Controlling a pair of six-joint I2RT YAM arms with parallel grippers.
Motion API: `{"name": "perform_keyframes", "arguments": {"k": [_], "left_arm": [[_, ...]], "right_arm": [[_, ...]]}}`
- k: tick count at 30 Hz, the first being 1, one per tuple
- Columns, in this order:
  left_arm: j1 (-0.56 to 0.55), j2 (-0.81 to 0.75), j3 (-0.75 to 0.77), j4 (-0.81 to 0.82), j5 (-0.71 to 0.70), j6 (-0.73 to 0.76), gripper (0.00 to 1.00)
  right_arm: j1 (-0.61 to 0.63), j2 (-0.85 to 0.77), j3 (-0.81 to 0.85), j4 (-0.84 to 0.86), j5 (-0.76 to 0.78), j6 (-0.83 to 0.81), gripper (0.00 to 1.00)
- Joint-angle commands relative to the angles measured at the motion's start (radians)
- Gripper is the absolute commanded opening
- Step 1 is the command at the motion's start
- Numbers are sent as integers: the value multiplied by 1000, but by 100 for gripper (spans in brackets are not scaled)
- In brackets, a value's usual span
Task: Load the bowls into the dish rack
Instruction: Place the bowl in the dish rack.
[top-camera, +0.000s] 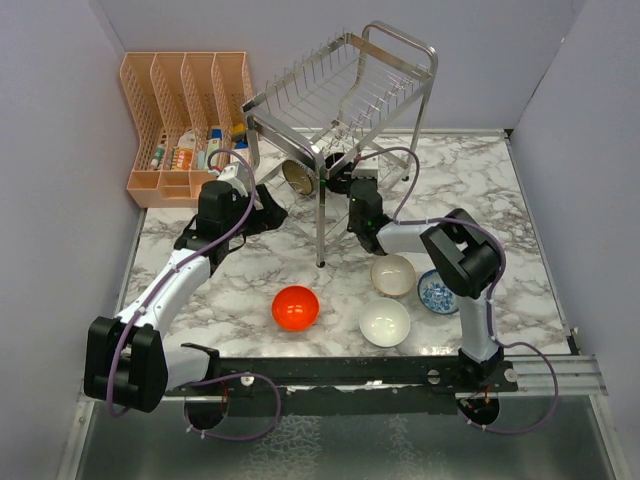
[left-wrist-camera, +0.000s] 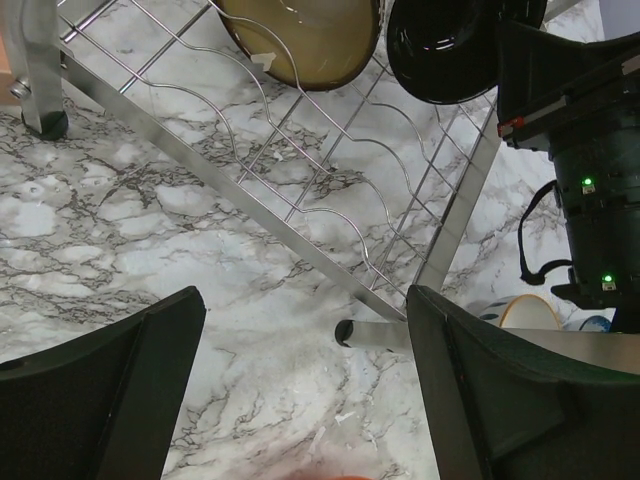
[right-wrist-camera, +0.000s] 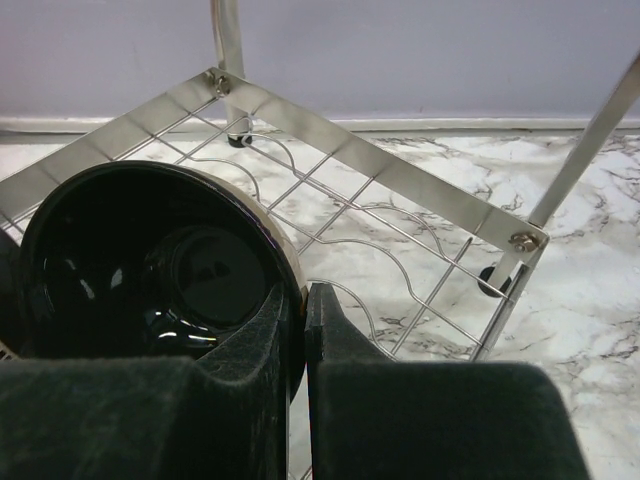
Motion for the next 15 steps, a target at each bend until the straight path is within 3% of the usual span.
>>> {"name": "perform_keyframes", "arguments": {"k": [1,5,8,15], "left_arm": [[-3,-27,-14,48,-20,6,84],[-4,-14,-22,92,-28,-14,79],[-4,10,-50,177,-31,-51,67],[-12,84,-37,272,-26,-80,62]], "right_arm": [[-35,0,64,43,-72,72,1],[-50,20,99,43,-83,69,1],[-50,48,133,64,-80,34,1],[-50,125,210,143,-37,-70,1]]}}
